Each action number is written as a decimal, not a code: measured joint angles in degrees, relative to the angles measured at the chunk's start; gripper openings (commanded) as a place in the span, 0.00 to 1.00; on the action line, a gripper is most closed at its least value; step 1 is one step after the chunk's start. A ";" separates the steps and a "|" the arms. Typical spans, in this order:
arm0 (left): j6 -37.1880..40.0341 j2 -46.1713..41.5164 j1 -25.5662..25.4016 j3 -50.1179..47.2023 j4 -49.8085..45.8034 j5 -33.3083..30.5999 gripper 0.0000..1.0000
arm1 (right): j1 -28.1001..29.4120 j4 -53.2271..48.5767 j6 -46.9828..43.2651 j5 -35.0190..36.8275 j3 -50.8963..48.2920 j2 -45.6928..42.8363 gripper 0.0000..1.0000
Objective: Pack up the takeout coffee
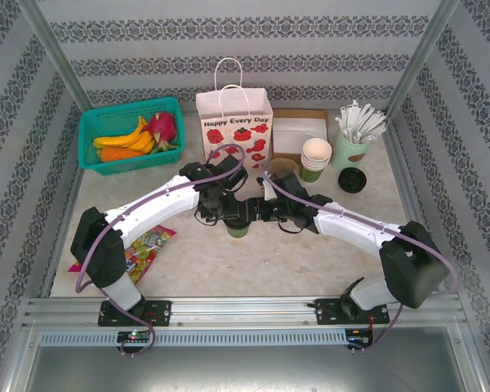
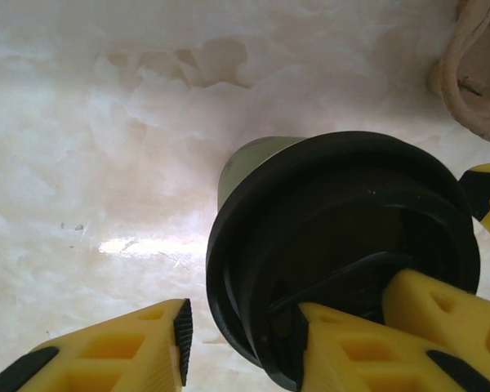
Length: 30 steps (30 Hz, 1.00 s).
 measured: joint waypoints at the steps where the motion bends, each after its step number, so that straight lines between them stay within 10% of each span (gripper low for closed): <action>1: 0.00 0.00 0.00 -0.11 0.07 0.00 0.33 | 0.39 0.02 0.66 0.39 0.00 0.00 0.71; 14: 3.48 0.72 0.02 0.68 0.24 -0.70 0.00 | 1.51 -0.79 6.91 1.99 -2.25 -6.47 0.69; 30: 12.28 2.78 0.02 3.72 -2.60 -3.41 0.00 | -6.95 2.56 6.56 -14.91 -6.86 -5.70 0.40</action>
